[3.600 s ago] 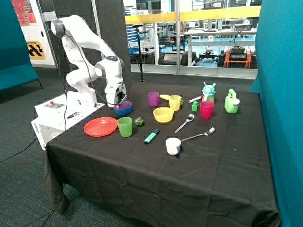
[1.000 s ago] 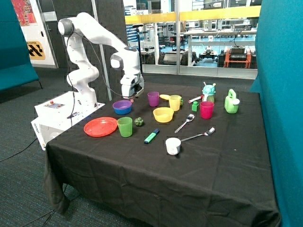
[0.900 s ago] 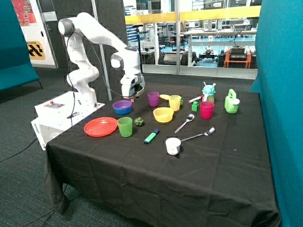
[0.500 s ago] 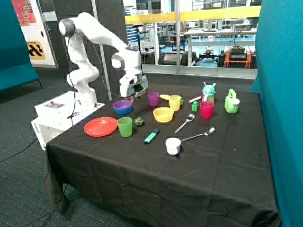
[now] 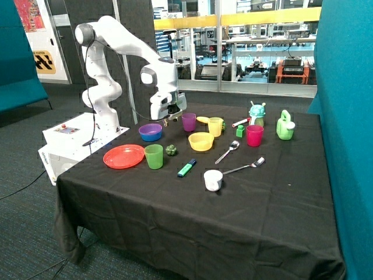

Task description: Stack the bowls

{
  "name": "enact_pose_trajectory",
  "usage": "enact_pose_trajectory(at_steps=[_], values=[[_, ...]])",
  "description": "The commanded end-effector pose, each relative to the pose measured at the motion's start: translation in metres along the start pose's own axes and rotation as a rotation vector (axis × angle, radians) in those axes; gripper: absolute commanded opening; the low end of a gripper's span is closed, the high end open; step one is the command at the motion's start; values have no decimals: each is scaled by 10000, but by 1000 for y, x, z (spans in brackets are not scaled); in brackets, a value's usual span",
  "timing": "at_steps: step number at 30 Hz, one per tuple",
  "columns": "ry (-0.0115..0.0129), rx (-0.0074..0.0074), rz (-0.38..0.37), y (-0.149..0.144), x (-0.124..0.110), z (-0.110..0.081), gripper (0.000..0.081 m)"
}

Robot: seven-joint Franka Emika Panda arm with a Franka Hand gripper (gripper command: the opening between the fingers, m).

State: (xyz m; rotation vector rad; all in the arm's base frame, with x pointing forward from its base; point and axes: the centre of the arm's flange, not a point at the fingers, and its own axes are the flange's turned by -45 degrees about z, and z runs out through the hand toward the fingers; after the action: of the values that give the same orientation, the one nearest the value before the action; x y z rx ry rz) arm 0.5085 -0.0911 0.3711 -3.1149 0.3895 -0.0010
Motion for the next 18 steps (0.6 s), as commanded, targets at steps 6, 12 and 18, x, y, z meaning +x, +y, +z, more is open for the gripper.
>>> enact_pose_trajectory(at_steps=[6,12,18], values=[[-3,-25,63,-12,24,4,488],[-3,-25,-2,-17,39,5,487],[-3,-25,292,-15,52,6,488]])
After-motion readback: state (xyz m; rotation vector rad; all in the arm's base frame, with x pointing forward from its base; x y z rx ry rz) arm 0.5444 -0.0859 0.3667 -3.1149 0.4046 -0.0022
